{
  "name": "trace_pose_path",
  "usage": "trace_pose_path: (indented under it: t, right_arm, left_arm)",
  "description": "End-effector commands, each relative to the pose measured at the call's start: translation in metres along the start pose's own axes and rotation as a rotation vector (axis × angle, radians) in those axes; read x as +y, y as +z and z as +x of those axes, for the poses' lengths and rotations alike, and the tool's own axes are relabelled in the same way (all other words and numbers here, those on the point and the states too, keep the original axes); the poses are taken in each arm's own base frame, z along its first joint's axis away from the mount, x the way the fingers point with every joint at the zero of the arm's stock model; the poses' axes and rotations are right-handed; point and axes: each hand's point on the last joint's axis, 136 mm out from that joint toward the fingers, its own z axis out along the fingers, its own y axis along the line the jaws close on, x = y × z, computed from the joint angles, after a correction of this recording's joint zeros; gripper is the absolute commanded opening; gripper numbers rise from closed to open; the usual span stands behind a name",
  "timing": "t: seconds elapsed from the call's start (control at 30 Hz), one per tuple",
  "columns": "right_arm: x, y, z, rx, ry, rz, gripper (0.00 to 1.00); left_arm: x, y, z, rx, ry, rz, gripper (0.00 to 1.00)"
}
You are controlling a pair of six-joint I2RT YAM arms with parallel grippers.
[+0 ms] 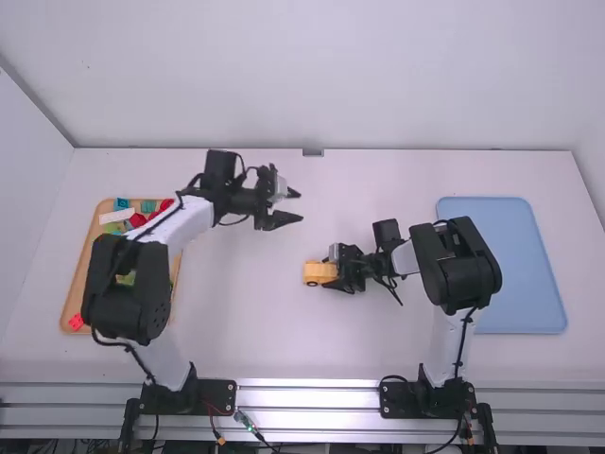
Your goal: Assemble lego blocks to make yellow taxi
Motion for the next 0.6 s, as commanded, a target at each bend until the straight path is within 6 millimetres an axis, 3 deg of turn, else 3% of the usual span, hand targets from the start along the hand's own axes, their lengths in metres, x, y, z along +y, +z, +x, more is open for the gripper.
trace_pose_path:
  t: [0.0,0.03,0.1,0.27,0.4,0.57]
  right_arm:
    - [0.0,0.0,0.007,0.022,0.013,0.009,0.81]
    - [0.0,0.0,0.007,0.022,0.014,0.009,0.83]
    - [-0.003,-0.002,0.005,0.029,0.033,0.023,0.99]
    - [-0.019,-0.013,0.0,0.104,0.088,0.108,0.99]
    - [-0.014,-0.029,-0.017,0.195,0.035,0.126,0.99]
    - [-0.005,-0.06,-0.03,0.377,0.004,0.192,0.99]
  left_arm:
    - [0.017,-0.032,-0.023,-0.045,-0.147,-0.055,0.99]
    - [0.018,-0.034,-0.024,-0.046,-0.156,-0.061,0.99]
    - [0.034,-0.059,-0.031,-0.063,-0.264,-0.126,0.99]
    - [0.057,-0.113,-0.032,-0.103,-0.465,-0.257,0.99]
    - [0.069,-0.144,-0.023,-0.123,-0.576,-0.337,0.99]
    - [0.086,-0.167,0.014,-0.051,-0.785,-0.53,0.99]
